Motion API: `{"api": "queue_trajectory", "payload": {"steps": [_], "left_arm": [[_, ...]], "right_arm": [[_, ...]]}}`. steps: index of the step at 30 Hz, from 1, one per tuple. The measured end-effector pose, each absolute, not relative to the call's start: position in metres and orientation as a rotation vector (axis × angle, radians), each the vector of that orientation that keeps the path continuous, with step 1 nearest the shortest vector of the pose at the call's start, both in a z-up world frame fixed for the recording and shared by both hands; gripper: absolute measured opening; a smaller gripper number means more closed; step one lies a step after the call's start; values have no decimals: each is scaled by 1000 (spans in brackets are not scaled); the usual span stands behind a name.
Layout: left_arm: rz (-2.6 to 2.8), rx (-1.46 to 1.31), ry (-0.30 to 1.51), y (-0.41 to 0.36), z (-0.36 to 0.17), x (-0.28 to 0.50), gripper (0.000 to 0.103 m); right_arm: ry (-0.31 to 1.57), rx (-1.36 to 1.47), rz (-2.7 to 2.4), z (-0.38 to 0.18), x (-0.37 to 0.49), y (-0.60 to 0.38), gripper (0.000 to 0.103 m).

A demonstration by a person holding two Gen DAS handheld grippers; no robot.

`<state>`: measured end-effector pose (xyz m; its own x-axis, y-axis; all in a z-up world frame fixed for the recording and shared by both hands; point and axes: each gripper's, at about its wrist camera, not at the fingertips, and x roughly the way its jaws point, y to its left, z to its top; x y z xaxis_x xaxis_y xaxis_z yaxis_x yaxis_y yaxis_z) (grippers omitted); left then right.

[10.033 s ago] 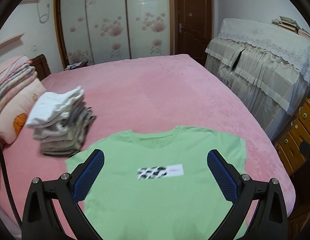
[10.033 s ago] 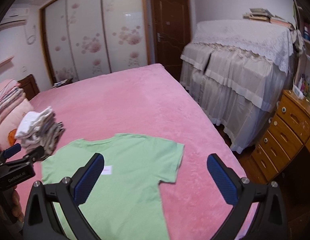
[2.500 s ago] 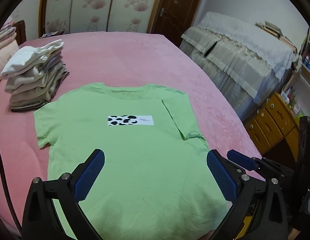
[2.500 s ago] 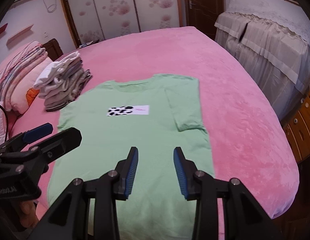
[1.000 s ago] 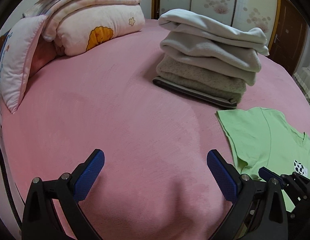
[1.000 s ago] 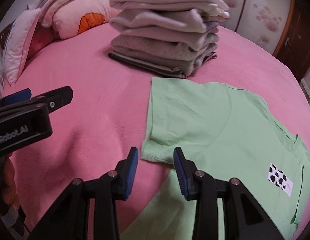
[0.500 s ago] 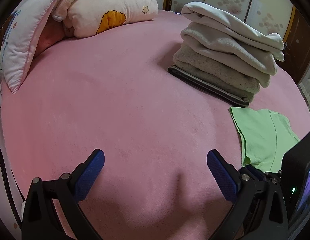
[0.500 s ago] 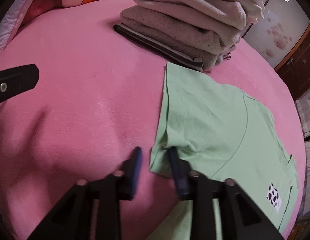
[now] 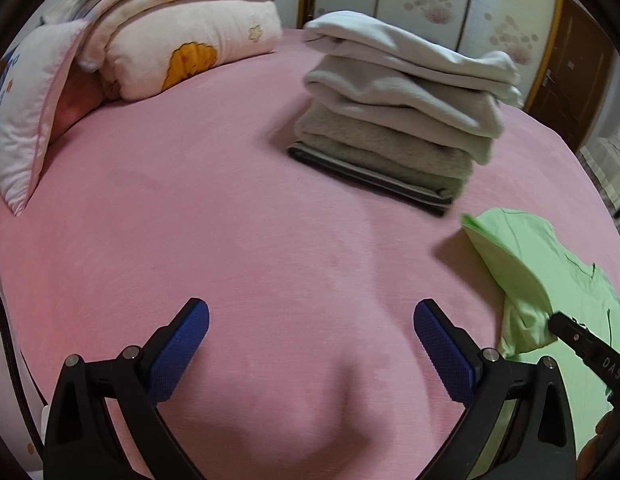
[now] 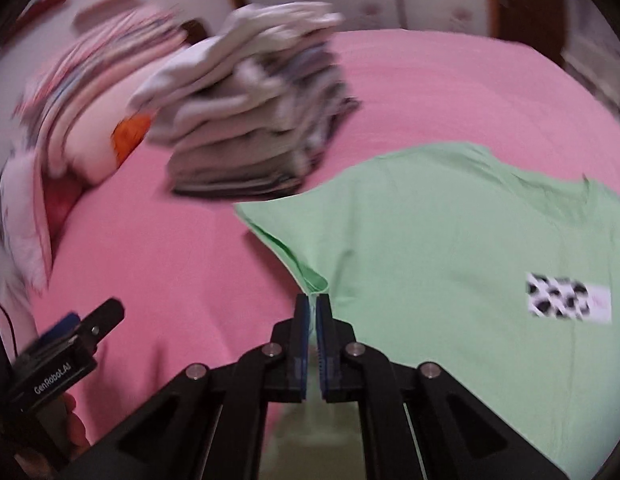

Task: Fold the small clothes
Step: 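Fold the held sleeve inward over the shirt body with the right tool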

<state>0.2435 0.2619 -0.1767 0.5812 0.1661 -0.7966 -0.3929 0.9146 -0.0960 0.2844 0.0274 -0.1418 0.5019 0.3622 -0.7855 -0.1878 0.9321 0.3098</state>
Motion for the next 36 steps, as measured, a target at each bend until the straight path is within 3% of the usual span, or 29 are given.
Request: {"api": "queue_trajectory", "payload": {"steps": [7,15,22,27,32,34,36], "left_arm": [[269,-207,922,229,-182,249,102],[131,-157,953,183,-194,251,102],[-18,-64,967,139,-210,267,100],[-76,-109,1004,135,-219,280,84],[-125,-180,1028,142,-224,281,80],[-158,-197,1033,141,-224,280,72],[-173,-203,1045,139,-228,282,53]], "right_arm": [[1182,274,251,-186,289,-27,6],[1022,15,380,-142,306,1,32],[1066,4,497,-146,378,19,34],[1148,124,540,-168,409,11,34],[1201,181,607,-185,404,7,34],[1214,181,624,-190,397,7,34],[1210,174,641,-194,392,8,34]]}}
